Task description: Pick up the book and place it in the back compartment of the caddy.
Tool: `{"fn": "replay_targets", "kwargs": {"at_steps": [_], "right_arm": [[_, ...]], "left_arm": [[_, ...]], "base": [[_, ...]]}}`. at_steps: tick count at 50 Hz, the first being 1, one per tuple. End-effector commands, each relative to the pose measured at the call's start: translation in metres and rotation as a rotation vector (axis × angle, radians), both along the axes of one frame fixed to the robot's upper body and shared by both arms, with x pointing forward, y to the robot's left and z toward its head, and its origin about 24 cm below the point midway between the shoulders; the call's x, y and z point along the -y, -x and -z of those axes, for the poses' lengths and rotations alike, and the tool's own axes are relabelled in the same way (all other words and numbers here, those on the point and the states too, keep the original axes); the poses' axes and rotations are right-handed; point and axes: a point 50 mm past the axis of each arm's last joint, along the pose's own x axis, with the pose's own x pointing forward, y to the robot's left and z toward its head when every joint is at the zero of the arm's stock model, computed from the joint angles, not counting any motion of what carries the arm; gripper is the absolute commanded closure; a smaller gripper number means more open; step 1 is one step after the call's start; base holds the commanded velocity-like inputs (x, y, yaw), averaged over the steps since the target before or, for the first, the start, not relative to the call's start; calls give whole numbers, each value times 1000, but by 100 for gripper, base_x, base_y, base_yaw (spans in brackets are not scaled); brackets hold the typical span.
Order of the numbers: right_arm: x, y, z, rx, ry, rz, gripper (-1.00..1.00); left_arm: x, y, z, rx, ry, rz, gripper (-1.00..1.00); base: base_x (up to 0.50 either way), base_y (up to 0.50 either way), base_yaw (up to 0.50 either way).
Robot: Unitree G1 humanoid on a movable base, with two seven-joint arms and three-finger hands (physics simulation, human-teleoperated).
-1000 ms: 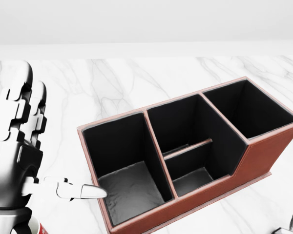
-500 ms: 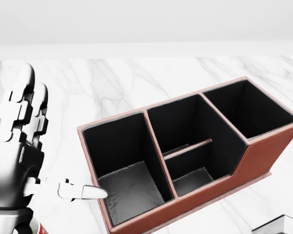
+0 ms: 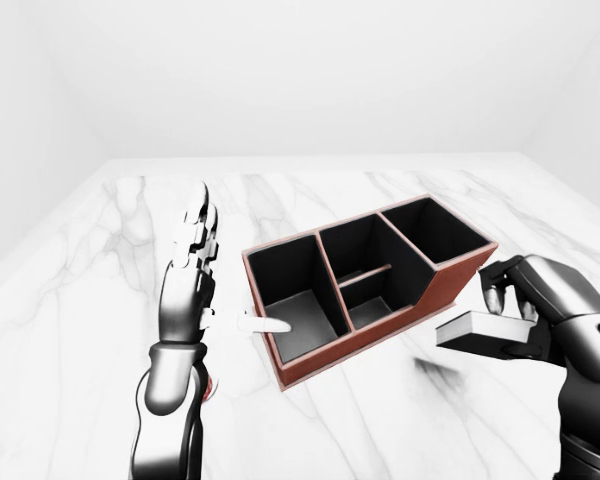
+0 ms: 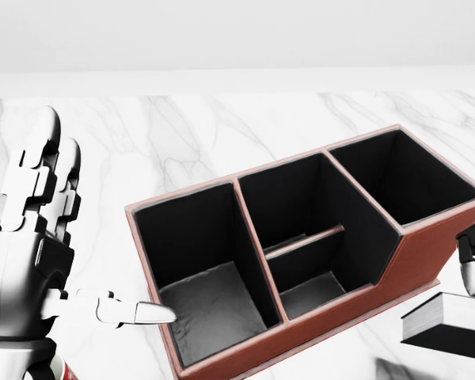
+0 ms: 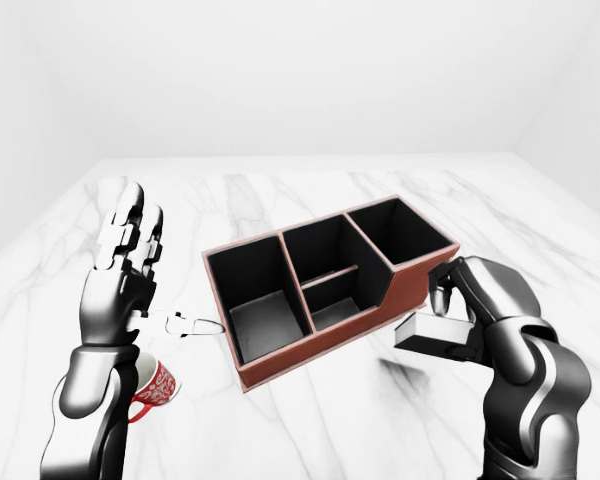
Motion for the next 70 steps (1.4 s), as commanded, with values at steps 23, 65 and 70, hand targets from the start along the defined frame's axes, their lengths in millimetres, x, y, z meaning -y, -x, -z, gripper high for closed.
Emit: {"fn": "replay_targets", "kwargs": {"at_steps": [23, 65, 70], "right_arm": [[-49, -18, -59, 234, 169, -153, 100], [-83, -23, -58, 263, 164, -237, 100], [-87, -23, -60, 274, 165, -247, 100]], "left_arm": [[0, -1, 2, -11, -1, -1, -100], [1, -2, 5, -23, -1, -4, -100], [1, 0, 3, -14, -3, -2, -100]], "base": [[0, 0, 0], [0, 0, 0], [0, 0, 0]]}}
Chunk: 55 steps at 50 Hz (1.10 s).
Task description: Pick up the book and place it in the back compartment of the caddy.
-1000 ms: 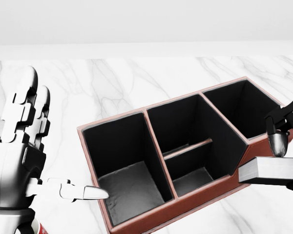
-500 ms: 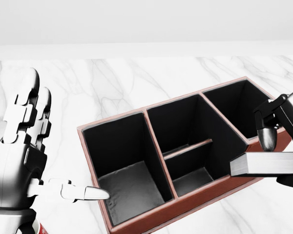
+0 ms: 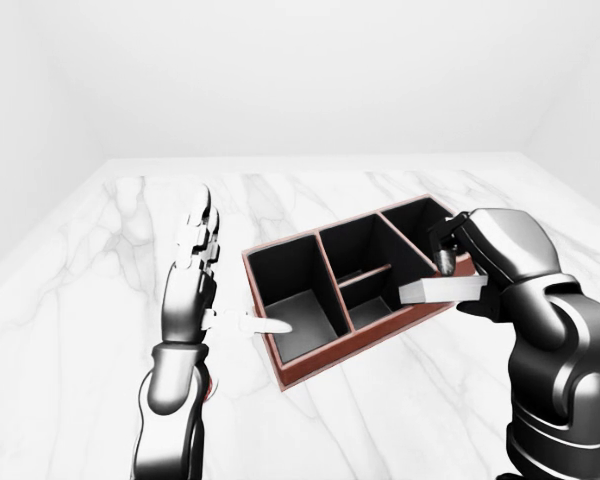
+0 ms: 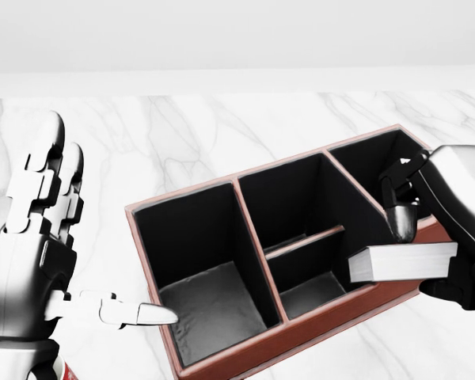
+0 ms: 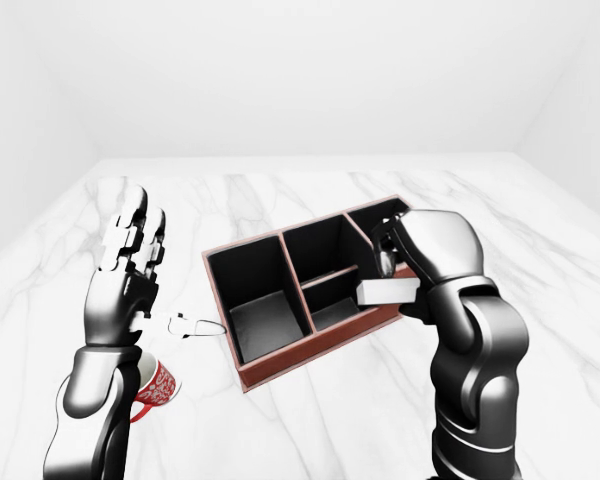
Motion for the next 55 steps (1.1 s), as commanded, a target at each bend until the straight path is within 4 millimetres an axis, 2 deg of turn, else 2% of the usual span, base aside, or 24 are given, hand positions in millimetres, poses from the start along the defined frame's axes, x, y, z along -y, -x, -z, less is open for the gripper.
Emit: {"fn": "replay_targets", "kwargs": {"at_steps": [1, 29, 55], "right_arm": [[-10, 0, -5, 31, 9, -17, 100], [-27, 0, 2, 16, -4, -57, 100], [-46, 2, -4, 56, -6, -99, 100]], "left_arm": [[0, 1, -2, 7, -1, 1, -100], [0, 0, 0, 2, -1, 0, -100], [0, -1, 2, -11, 1, 1, -100]], "base": [[0, 0, 0], [0, 0, 0], [0, 0, 0]]}}
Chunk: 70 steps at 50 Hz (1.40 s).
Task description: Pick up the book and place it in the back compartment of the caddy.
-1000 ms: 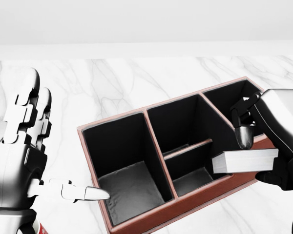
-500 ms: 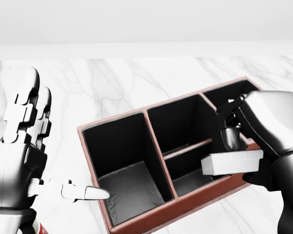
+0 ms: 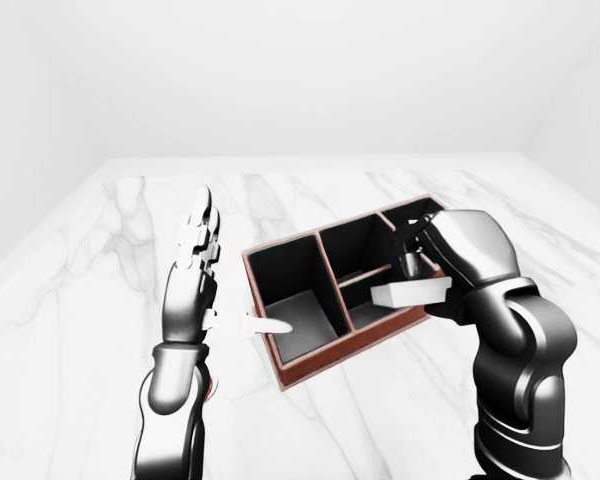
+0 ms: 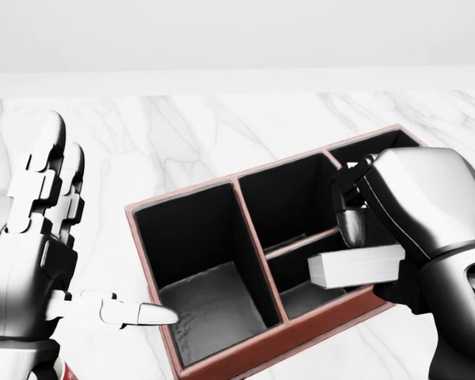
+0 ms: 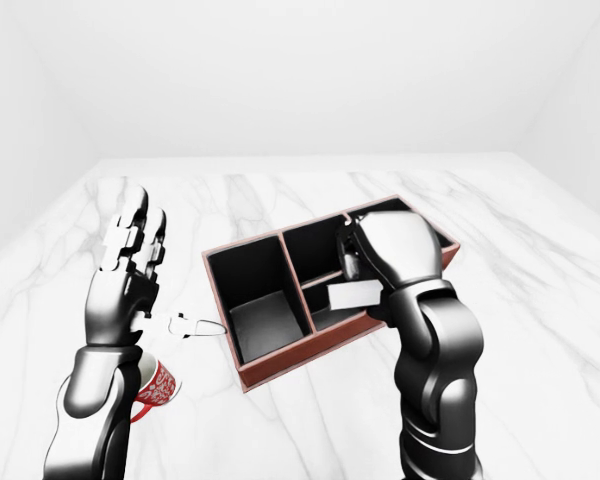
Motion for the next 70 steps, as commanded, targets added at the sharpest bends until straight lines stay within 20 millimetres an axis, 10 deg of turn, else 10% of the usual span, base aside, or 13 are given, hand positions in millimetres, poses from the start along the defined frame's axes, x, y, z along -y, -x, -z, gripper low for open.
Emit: {"fn": "replay_targets", "kwargs": {"at_steps": [1, 70], "right_arm": [[-6, 0, -5, 25, 4, -5, 100], [-16, -47, 5, -110, 3, -63, 100]], "left_arm": [[0, -1, 2, -8, 1, 0, -100], [1, 1, 0, 0, -2, 2, -100]], "base": [[0, 0, 0], [0, 0, 0]]}}
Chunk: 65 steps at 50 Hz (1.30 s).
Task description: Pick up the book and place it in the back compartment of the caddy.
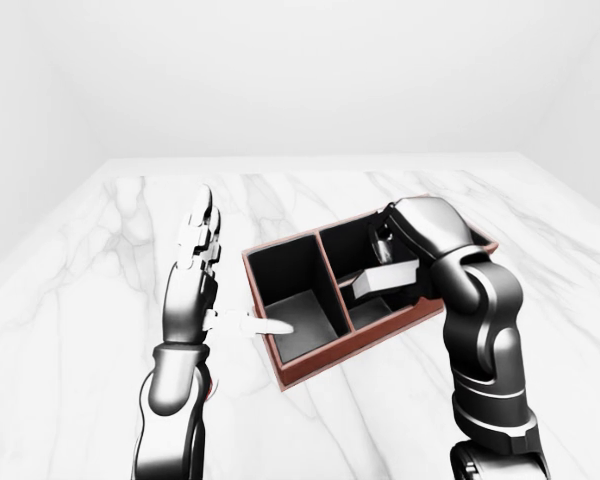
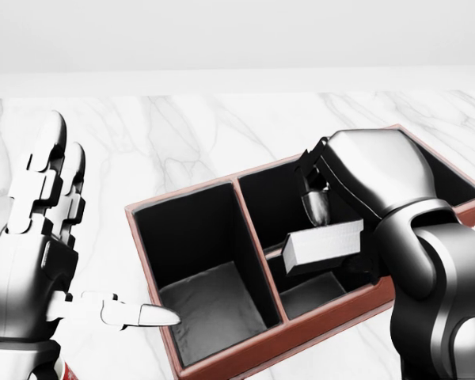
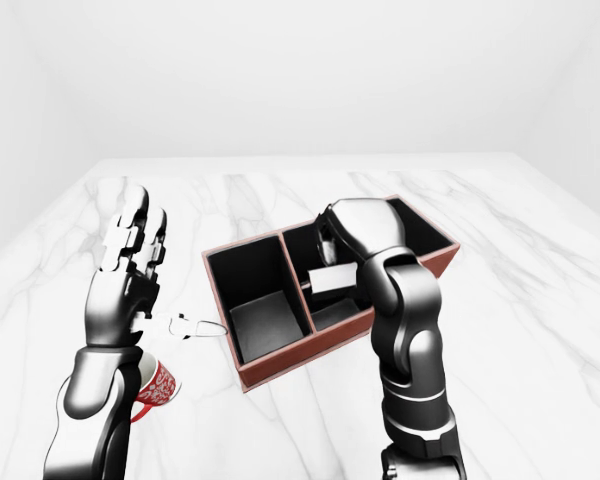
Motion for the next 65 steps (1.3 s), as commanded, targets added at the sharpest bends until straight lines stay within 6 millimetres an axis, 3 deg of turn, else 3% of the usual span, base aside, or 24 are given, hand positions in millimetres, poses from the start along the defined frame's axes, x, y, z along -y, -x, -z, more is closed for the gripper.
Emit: {"fn": "replay_targets", "kwargs": {"at_steps": [1, 21, 43, 65], "right_arm": [[4, -9, -1, -17, 5, 11, 100], [6, -22, 5, -76, -9, 1, 100], [7, -30, 30, -195, -41, -14, 100], [10, -35, 33, -221, -61, -23, 100]], "left_arm": [[0, 0, 1, -6, 0, -1, -100], [1, -1, 3, -12, -1, -2, -100], [1, 0, 2, -11, -4, 0, -100], [2, 1, 4, -17, -7, 1, -100]], "base": [[0, 0, 0], [0, 0, 0], [0, 0, 0], [0, 0, 0]]}}
